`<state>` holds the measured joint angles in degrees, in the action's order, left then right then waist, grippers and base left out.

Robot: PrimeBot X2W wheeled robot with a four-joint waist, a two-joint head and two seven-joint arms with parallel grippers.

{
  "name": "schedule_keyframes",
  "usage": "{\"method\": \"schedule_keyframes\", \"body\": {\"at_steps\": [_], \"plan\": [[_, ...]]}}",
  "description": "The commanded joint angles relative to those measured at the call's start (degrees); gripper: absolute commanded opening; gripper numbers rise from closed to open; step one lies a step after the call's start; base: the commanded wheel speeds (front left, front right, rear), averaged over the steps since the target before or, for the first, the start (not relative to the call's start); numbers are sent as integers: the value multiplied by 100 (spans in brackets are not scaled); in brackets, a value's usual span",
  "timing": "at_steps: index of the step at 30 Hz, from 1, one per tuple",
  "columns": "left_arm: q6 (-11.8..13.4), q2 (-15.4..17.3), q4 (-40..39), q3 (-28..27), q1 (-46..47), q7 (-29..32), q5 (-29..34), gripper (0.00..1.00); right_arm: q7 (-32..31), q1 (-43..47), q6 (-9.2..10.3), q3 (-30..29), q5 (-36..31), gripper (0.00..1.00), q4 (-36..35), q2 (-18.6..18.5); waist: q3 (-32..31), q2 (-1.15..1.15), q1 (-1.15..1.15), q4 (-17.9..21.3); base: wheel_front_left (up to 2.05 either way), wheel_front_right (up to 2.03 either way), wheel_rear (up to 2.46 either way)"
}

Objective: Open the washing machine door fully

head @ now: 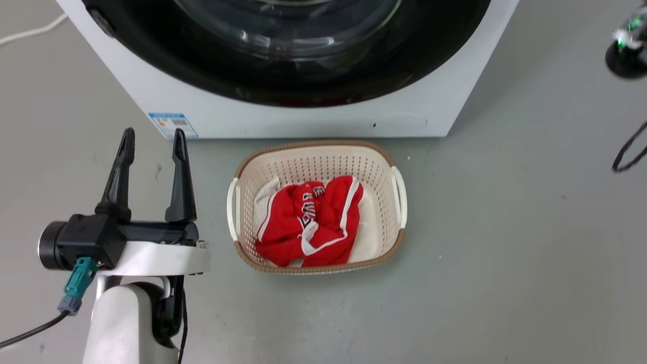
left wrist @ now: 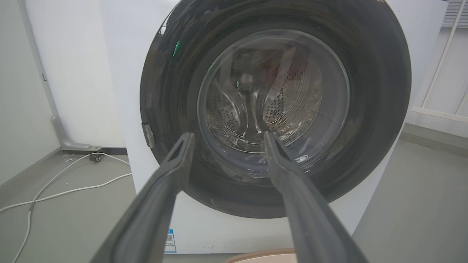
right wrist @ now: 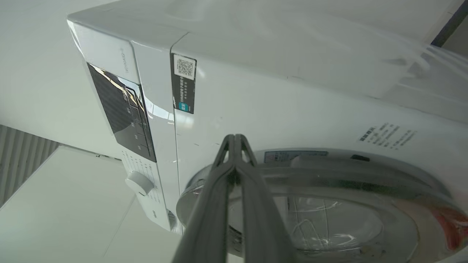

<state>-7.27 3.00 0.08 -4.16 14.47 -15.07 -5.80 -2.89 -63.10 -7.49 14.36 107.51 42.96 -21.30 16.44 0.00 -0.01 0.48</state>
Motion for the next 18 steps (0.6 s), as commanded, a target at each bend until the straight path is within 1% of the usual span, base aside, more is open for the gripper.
{"method": "schedule_keyframes", "body": {"at_steps": [1,5,8,9,13,18], "plan": [[-8,0,-65,17,89,-13,-2,100,-231,-371,0,256,-108,0,273,-30,209,0,1,-56,0,0,0],[-13,-2,-166,61,130,-13,-14,100,-684,-1038,0,775,-316,0,909,-5,410,0,1,-93,0,0,0],[-18,-2,-221,79,168,-13,-29,100,-938,-1476,0,1043,-432,0,1311,124,559,0,1,-120,0,0,0],[-22,-1,-255,88,226,-13,-38,100,-1113,-1839,0,1296,-580,0,1675,217,710,0,1,-151,0,0,0],[-24,-1,-290,106,285,-13,-39,100,-1251,-2256,0,1499,-726,0,2038,355,890,0,1,-206,0,0,0],[-25,14,-319,123,372,-13,-66,100,-1286,-2519,0,1623,-825,0,2340,451,1028,0,1,-242,0,0,0]]}}
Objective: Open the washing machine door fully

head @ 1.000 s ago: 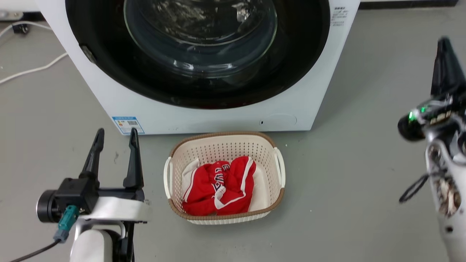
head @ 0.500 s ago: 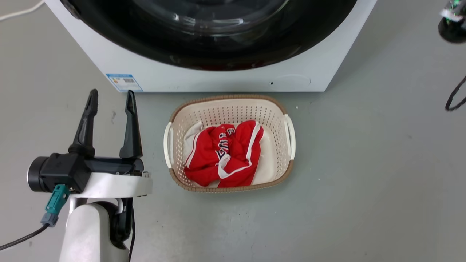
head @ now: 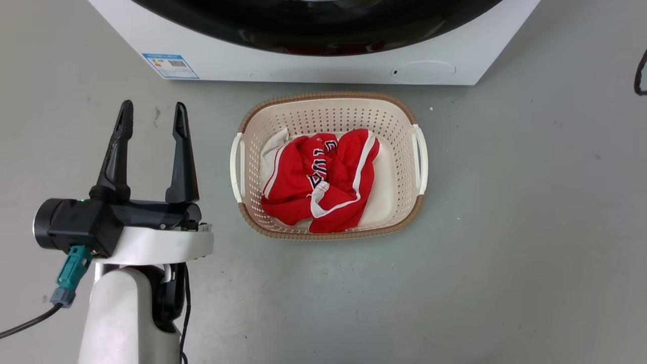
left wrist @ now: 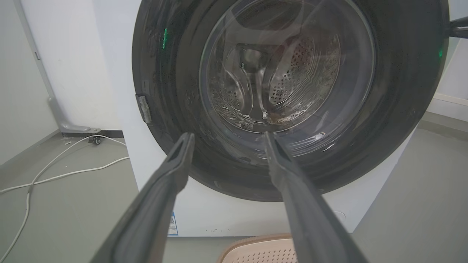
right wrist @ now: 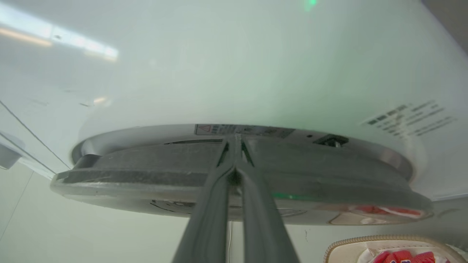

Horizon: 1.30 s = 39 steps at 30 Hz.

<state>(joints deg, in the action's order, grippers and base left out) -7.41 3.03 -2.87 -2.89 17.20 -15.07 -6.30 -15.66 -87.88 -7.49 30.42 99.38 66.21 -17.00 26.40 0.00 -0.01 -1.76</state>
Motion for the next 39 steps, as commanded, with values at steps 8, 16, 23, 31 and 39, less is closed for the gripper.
{"method": "schedule_keyframes", "body": {"at_steps": [8,16,23,31,39], "plan": [[-9,14,-9,9,147,-13,-29,100,-723,-146,0,41,140,0,114,297,152,0,1,-23,0,0,0],[-6,9,17,20,179,-13,-61,100,-1573,280,3,-64,407,0,-288,122,87,0,1,61,0,0,0],[-7,23,172,33,16,-13,4,100,-2394,1045,4,7,590,0,-1072,96,-254,0,1,162,0,0,0],[-7,39,377,51,-270,-13,37,100,-2889,1926,1,205,715,0,-1801,205,-802,0,1,203,0,0,0],[-7,22,540,64,-613,-13,27,100,-3063,2863,0,440,811,0,-2533,446,-1307,0,1,177,0,0,0]]}}
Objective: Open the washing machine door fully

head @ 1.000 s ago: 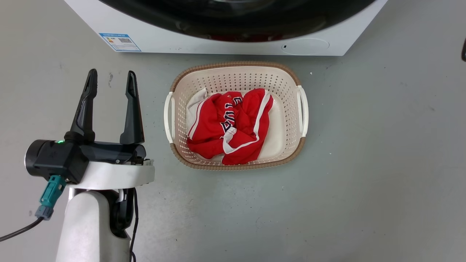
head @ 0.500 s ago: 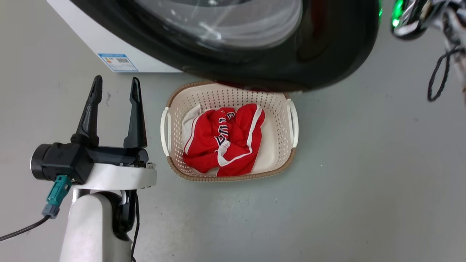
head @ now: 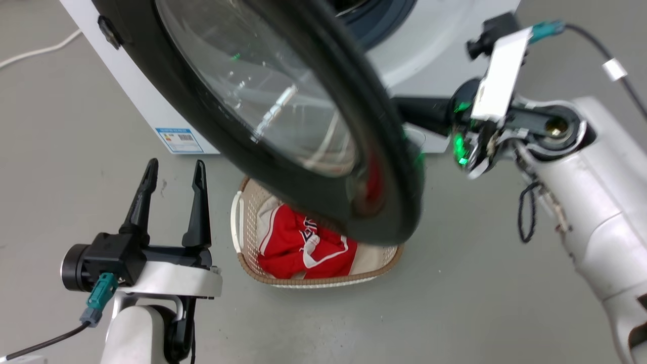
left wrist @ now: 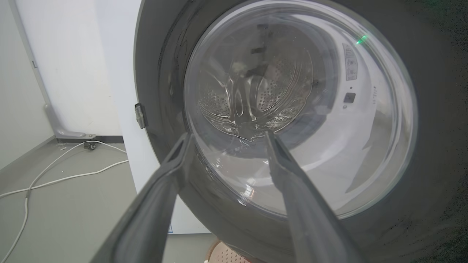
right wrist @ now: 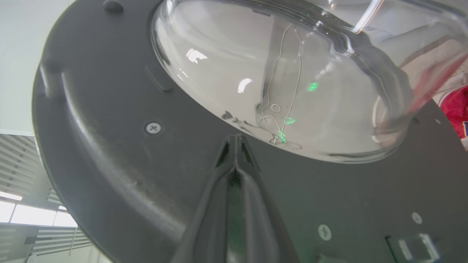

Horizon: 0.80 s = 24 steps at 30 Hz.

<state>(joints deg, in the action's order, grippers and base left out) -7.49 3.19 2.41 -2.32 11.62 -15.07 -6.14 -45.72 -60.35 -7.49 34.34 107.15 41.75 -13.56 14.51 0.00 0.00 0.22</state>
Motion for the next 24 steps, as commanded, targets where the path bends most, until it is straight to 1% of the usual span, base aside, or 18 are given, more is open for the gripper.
{"method": "schedule_keyframes", "body": {"at_steps": [1,6,12,21,24], "plan": [[1,3,24,14,-84,-13,7,100,-79,201,0,96,27,0,-175,115,-163,0,0,-33,0,0,0],[1,-12,40,-2,-213,-13,-14,100,-119,578,0,323,-19,0,-523,180,-328,0,0,-78,0,0,0],[1,-22,67,5,-322,-13,-15,100,-56,814,0,609,-51,0,-801,432,-453,0,0,-93,0,0,0],[1,-30,108,52,-429,-13,7,100,105,1074,0,894,-26,0,-1015,706,-633,0,0,-146,0,0,0],[1,-31,120,65,-454,-13,7,100,215,1164,0,949,-48,0,-1080,747,-677,0,0,-145,0,0,0]]}}
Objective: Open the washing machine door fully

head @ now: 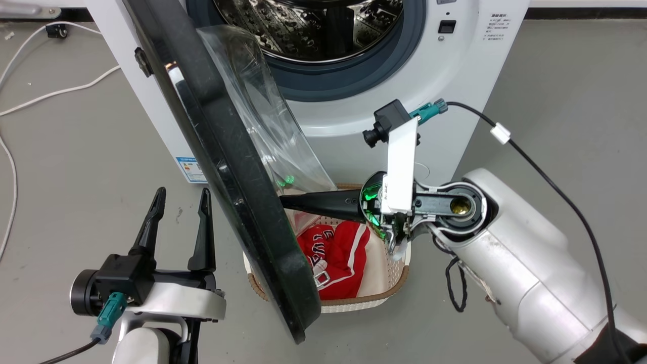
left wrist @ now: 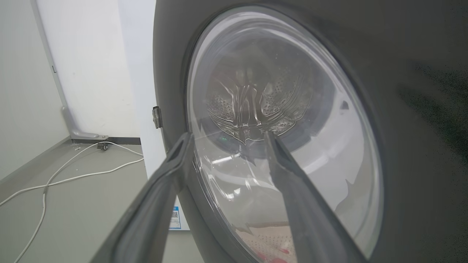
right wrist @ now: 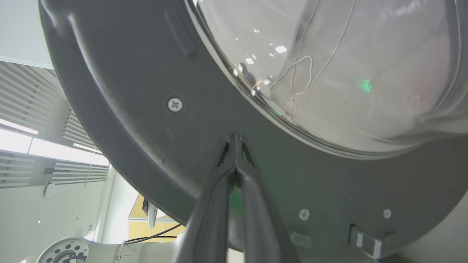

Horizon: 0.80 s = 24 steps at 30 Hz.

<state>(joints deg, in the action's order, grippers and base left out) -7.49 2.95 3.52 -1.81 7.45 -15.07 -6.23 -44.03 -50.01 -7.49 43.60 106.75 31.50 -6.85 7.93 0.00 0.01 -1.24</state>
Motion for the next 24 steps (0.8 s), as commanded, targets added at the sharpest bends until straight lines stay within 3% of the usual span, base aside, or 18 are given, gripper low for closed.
{"method": "schedule_keyframes", "body": {"at_steps": [1,5,16,19,20,24], "plan": [[1,-8,12,17,-53,-13,11,100,108,167,0,16,-10,0,-74,76,-30,0,-1,5,0,0,0],[3,-8,21,22,-131,-13,-2,100,483,404,0,-174,60,0,-252,61,-108,0,-1,39,0,0,0],[30,-8,31,-59,-337,-13,34,100,2511,1725,0,-1469,-140,0,-1375,-431,-388,0,-1,215,0,0,0],[45,-7,25,-68,-395,-13,32,100,3030,2233,0,-1773,-271,49,-1720,-551,-445,0,-1,245,0,0,0],[52,-7,24,-77,-392,-13,28,100,3214,2395,0,-1873,-302,100,-1832,-572,-468,0,-1,259,0,0,0],[39,-7,52,-91,-452,-13,35,100,3987,2956,0,-2174,-648,100,-2116,-685,-542,0,-1,276,0,0,0]]}}
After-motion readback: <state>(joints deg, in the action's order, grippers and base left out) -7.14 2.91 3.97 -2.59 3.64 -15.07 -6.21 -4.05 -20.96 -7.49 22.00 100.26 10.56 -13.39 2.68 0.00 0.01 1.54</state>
